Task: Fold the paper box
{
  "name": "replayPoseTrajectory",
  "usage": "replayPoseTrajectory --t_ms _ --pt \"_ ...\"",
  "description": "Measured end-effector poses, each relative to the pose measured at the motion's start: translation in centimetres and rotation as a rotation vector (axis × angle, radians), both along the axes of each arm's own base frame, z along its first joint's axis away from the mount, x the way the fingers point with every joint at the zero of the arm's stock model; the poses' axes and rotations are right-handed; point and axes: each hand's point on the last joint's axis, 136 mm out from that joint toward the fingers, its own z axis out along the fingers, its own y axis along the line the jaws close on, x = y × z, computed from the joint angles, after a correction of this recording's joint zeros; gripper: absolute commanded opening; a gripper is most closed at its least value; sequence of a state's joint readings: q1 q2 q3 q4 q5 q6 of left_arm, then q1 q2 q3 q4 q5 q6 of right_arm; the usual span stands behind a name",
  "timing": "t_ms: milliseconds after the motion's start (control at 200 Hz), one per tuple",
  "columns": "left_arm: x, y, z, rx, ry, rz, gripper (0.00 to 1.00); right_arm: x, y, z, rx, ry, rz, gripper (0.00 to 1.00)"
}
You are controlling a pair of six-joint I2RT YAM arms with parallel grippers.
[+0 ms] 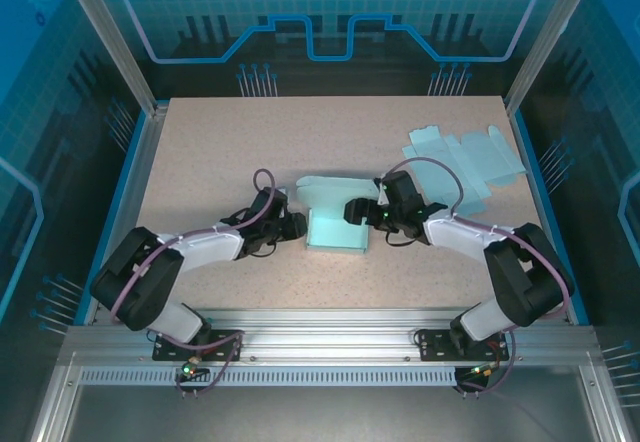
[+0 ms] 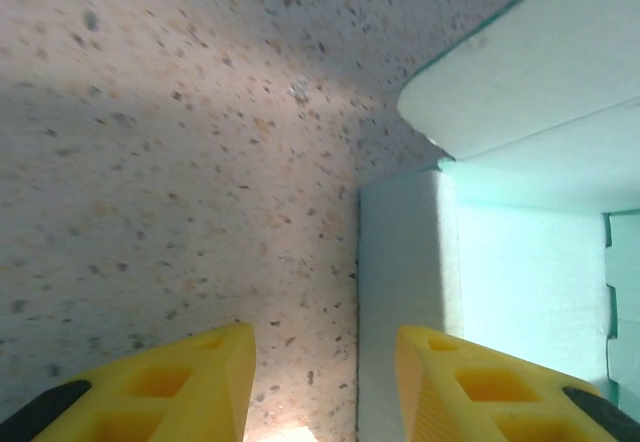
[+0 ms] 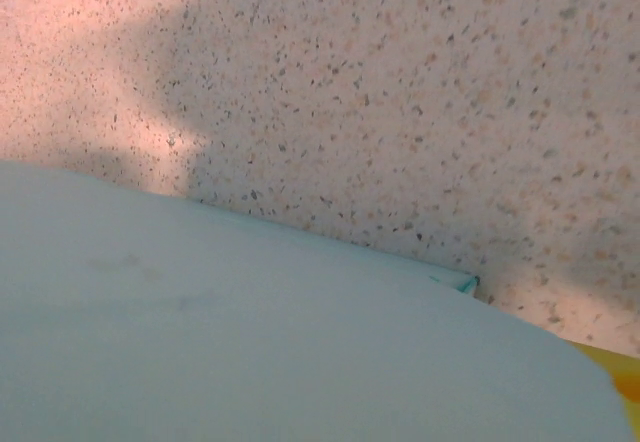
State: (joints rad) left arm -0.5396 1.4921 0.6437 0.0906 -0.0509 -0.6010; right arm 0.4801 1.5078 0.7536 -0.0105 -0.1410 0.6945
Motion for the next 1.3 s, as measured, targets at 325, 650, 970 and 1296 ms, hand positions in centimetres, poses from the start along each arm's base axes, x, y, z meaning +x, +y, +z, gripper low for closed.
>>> replayPoseTrajectory --t_ms 325,650,970,1296 --pt "0.1 2.7 4.5 0.116 -0.189 -0.016 0.53 -1.5 -2.3 2.8 -0.110 -0.069 0.075 0.93" --pt "1.6 3.6 9.9 0.247 -0.493 -0.220 0.54 -1.8 -6.1 10.3 -0.240 -0.288 0.047 0.87" --pt "4.2 0.0 9.2 0.307 -0.526 -0.463 0.56 -1.5 -6.0 11.0 -0.331 -0.321 0.158 0.81" --pt "6.3 -1.3 8.5 0.276 -0.511 -0.531 0.58 -0.5 -4.7 8.6 -0.363 -0.312 0.279 0.78"
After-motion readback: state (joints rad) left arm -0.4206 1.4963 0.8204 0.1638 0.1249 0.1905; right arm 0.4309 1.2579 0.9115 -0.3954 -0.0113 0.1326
